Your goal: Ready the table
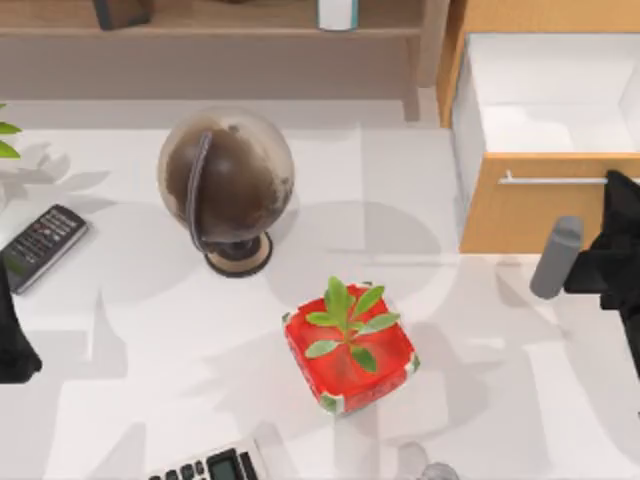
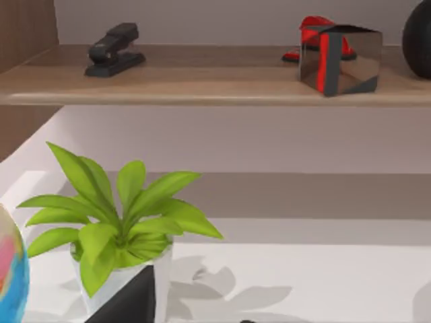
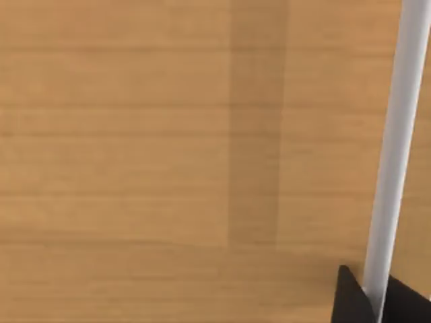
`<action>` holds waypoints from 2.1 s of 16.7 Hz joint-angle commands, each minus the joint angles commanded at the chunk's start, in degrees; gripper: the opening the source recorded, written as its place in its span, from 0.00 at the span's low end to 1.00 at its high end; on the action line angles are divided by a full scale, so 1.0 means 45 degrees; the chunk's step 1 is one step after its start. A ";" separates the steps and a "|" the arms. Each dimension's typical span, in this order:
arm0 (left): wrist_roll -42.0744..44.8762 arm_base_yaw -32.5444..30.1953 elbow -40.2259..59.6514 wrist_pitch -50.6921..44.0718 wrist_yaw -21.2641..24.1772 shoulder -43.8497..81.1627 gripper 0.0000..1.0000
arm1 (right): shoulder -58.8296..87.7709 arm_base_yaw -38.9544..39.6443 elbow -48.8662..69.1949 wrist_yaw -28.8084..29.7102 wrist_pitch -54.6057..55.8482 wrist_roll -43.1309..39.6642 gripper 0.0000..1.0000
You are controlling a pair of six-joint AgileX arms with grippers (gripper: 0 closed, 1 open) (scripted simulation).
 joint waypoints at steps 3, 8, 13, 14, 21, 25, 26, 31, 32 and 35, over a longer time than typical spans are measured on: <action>0.0000 0.0000 0.0000 0.0000 0.0000 0.0000 1.00 | 0.0000 0.0000 0.0000 0.0000 0.0000 0.0000 0.00; 0.0000 0.0000 0.0000 0.0000 0.0000 0.0000 1.00 | 0.0187 -0.0133 0.0473 -0.0132 -0.0400 0.0014 0.00; 0.0000 0.0000 0.0000 0.0000 0.0000 0.0000 1.00 | 0.0789 -0.0684 0.2514 -0.0704 -0.1759 0.0069 0.00; 0.0000 0.0000 0.0000 0.0000 0.0000 0.0000 1.00 | 0.0892 -0.0788 0.2862 -0.0792 -0.1997 0.0058 0.00; 0.0000 0.0000 0.0000 0.0000 0.0000 0.0000 1.00 | 0.1102 -0.0875 0.3306 -0.0867 -0.2391 0.0057 0.00; 0.0000 0.0000 0.0000 0.0000 0.0000 0.0000 1.00 | 0.1713 -0.1120 0.4843 -0.1142 -0.3273 0.0043 0.00; 0.0000 0.0000 0.0000 0.0000 0.0000 0.0000 1.00 | 0.1856 -0.1192 0.5341 -0.1221 -0.3501 0.0037 0.00; 0.0000 0.0000 0.0000 0.0000 0.0000 0.0000 1.00 | 0.2323 -0.1412 0.6480 -0.1439 -0.4234 0.0041 0.00; 0.0000 0.0000 0.0000 0.0000 0.0000 0.0000 1.00 | 0.2323 -0.1412 0.6480 -0.1439 -0.4234 0.0041 0.00; 0.0000 0.0000 0.0000 0.0000 0.0000 0.0000 1.00 | 0.2373 -0.1413 0.6622 -0.1413 -0.4358 0.0057 0.00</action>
